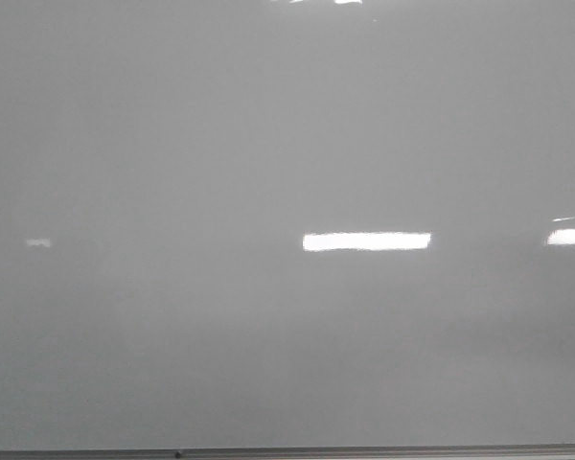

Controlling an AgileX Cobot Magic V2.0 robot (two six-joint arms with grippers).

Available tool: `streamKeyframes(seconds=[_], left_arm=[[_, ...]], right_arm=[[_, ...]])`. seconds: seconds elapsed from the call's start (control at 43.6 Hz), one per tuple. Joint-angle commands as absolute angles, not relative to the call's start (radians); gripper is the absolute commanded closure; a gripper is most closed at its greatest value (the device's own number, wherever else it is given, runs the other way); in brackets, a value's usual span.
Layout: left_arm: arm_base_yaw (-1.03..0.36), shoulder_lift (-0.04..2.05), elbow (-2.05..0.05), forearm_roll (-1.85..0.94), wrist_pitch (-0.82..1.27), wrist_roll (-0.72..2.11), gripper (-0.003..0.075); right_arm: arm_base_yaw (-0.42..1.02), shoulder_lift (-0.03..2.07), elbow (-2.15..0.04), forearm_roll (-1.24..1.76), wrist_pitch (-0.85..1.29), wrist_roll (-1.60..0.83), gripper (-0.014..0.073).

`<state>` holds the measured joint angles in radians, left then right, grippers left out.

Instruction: Write number 8 on whiteboard

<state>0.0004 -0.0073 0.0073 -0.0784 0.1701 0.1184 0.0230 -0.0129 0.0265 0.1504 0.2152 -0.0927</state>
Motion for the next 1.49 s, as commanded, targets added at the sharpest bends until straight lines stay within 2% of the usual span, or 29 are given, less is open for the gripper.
streamKeyframes(seconds=[0.0,1.101,1.468], left_arm=[[-0.001,-0.017,0.02,-0.079,0.089,0.108,0.0741],[-0.001,-0.017,0.02,-0.079,0.076,0.108,0.0741],[0.0,-0.017,0.02,-0.091,-0.076,0.108,0.0741]], right_arm=[[0.027,-0.028,0.024,0.142,0.137,-0.097,0.0662],[0.027,-0.028,0.024,0.142,0.137,-0.097,0.0662],[0.027,-0.028,0.013,0.157,0.044,-0.097,0.0662]])
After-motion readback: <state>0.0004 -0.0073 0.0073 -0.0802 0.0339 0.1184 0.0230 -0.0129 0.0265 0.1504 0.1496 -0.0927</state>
